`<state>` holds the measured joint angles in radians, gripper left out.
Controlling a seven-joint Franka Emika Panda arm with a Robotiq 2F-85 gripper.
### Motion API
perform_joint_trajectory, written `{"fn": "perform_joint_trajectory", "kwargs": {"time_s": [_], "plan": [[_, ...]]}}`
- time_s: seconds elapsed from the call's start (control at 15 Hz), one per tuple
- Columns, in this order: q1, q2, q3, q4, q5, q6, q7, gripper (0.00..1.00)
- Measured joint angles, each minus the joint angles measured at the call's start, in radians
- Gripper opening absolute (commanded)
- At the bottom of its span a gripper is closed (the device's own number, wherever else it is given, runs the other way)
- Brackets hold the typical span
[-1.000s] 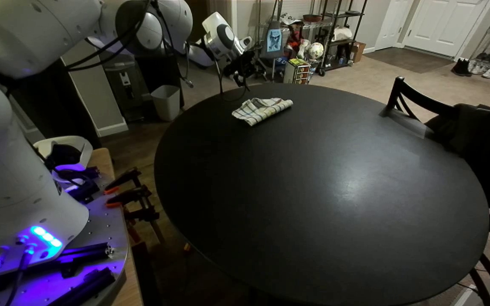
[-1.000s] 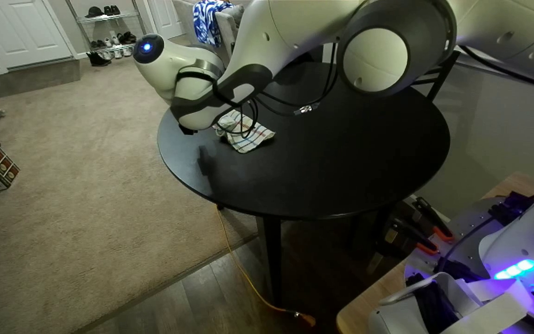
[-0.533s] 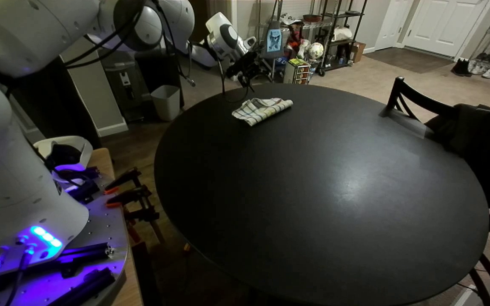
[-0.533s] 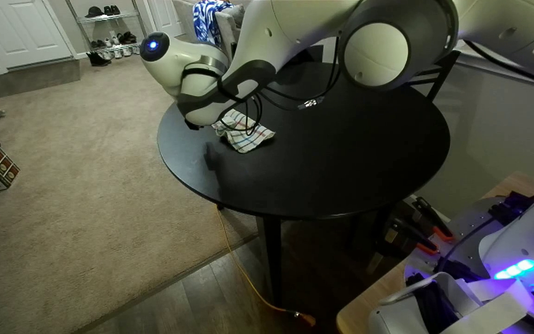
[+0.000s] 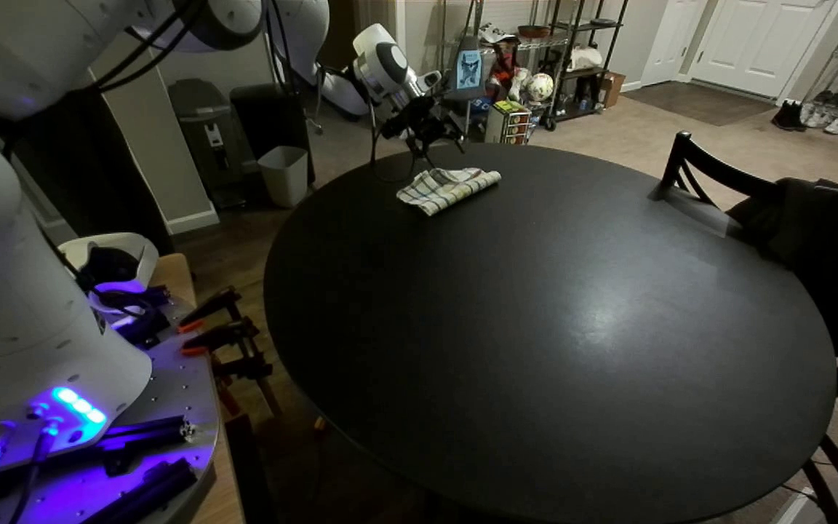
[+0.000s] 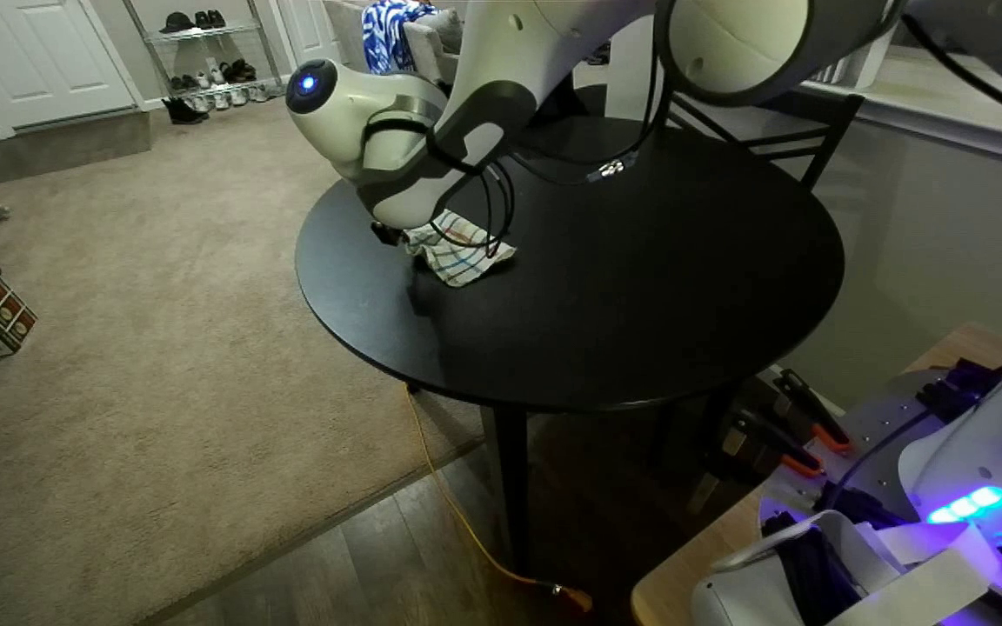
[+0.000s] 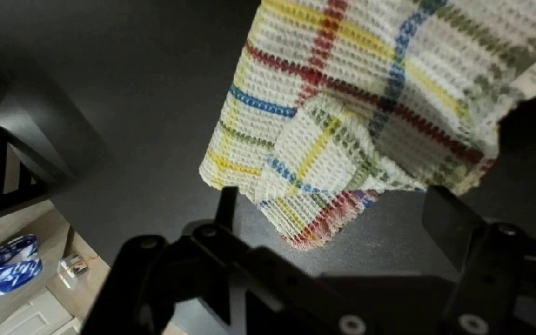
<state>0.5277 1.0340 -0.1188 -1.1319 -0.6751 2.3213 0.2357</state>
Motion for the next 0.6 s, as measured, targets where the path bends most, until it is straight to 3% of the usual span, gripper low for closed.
{"fn": "perform_joint_trajectory", "kwargs": {"time_s": [0.6], "plan": [[0.019, -0.189, 0.007, -0.25, -0.008, 0.009, 0.011, 1.0]]}}
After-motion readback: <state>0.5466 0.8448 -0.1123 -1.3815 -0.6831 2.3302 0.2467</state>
